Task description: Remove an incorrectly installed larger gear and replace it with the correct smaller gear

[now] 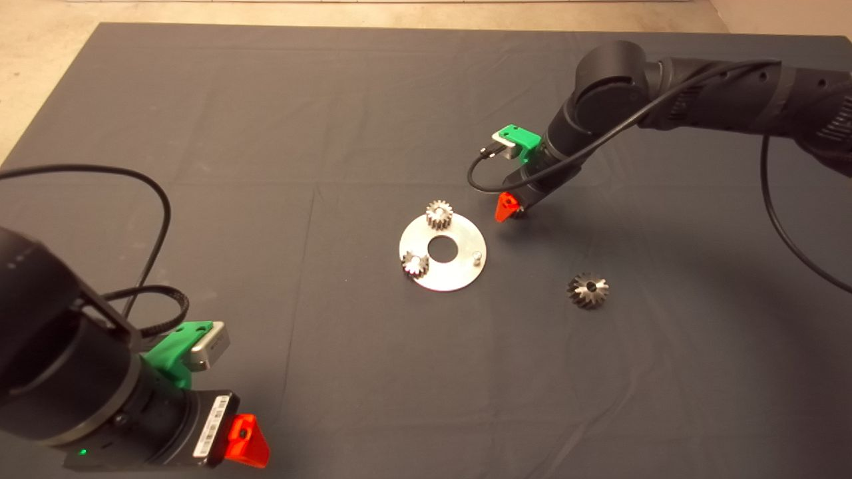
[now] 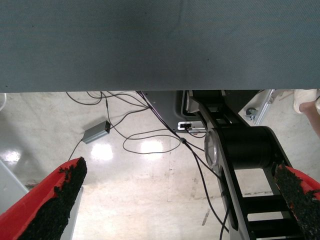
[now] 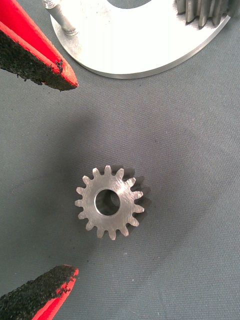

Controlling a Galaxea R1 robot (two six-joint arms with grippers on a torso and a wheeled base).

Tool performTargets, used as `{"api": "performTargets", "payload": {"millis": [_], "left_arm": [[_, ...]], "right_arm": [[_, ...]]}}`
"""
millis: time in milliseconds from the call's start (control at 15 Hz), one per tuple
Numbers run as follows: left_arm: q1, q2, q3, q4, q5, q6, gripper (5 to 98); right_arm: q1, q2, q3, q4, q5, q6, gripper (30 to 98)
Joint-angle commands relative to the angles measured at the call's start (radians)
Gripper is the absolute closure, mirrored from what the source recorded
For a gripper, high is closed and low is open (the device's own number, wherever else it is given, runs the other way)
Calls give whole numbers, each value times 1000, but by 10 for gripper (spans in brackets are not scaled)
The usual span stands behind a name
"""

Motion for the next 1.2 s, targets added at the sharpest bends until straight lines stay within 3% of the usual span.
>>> {"api": "performTargets", "payload": {"millis": [0,800,1133], "left_arm": [[-11,-3,17,1,4,0,61],[-11,-4,17,1,5,0,61],[-11,-4,17,1,5,0,61]], "right_arm": [[10,-10,0,-42,-1,7,359],[-1,4,-58,-73,3,7,359],[-1,6,-55,-73,25,7,359]]}}
